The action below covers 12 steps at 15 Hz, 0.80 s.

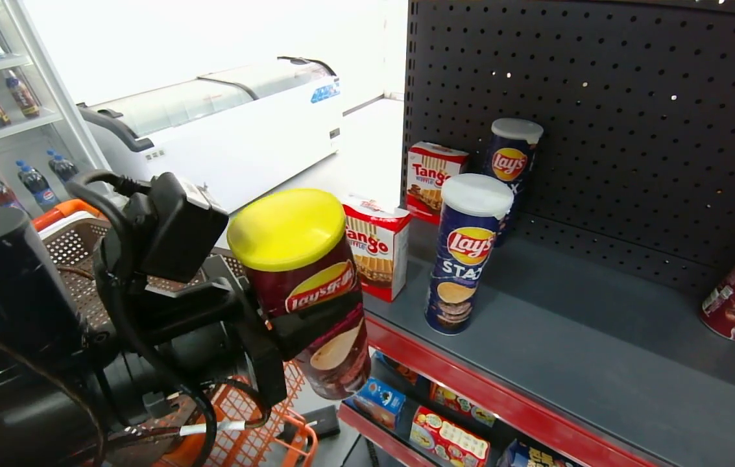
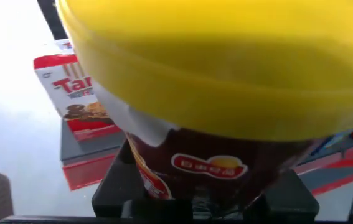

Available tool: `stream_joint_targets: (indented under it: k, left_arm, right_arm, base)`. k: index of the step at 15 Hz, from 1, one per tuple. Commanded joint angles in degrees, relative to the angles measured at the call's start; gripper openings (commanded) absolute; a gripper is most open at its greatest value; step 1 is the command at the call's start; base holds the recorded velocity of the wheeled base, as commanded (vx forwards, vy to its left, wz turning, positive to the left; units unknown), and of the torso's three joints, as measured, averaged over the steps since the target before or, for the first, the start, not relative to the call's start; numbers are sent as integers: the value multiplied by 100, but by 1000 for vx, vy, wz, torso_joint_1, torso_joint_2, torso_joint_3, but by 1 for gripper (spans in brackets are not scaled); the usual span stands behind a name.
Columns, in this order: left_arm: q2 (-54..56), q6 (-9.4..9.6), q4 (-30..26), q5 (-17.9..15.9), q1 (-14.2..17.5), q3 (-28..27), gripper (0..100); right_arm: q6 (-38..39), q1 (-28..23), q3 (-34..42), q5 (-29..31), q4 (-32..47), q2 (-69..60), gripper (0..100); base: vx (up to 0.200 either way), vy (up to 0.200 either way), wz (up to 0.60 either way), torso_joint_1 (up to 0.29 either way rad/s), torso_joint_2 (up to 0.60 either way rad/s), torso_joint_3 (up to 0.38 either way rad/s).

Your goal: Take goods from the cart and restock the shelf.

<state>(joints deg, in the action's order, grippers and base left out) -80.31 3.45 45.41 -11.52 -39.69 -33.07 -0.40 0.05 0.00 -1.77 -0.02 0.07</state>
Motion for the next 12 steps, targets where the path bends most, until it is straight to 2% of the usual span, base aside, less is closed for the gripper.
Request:
stream_joint_targets:
  k: [1,4,8,10,12]
  left_arm:
    - [200,-11,-146,-43,-249,47,0]
    - [622,-11,-1043,-184,-575,-33,0]
    - [657,-2,-1122,-202,-698,-24,0]
    - [675,-11,-1131,-483,-794,29,0]
    - [692,-2,-1131,-615,-794,55,0]
  right_arm:
    - [-4,4,0,1,2,1,100]
    - [-4,-5,0,-8,-6,1,100]
    - [-4,4,0,-8,2,1,100]
    - [-4,-5,0,-8,-6,1,100]
    - [-4,4,0,-8,2,1,100]
  base:
    - [0,0,0,0,0,0]
    - [0,0,0,0,0,0]
    - [0,0,0,0,0,0]
    - [0,0,-600,5,2,5]
    - [0,0,-600,-5,2,14]
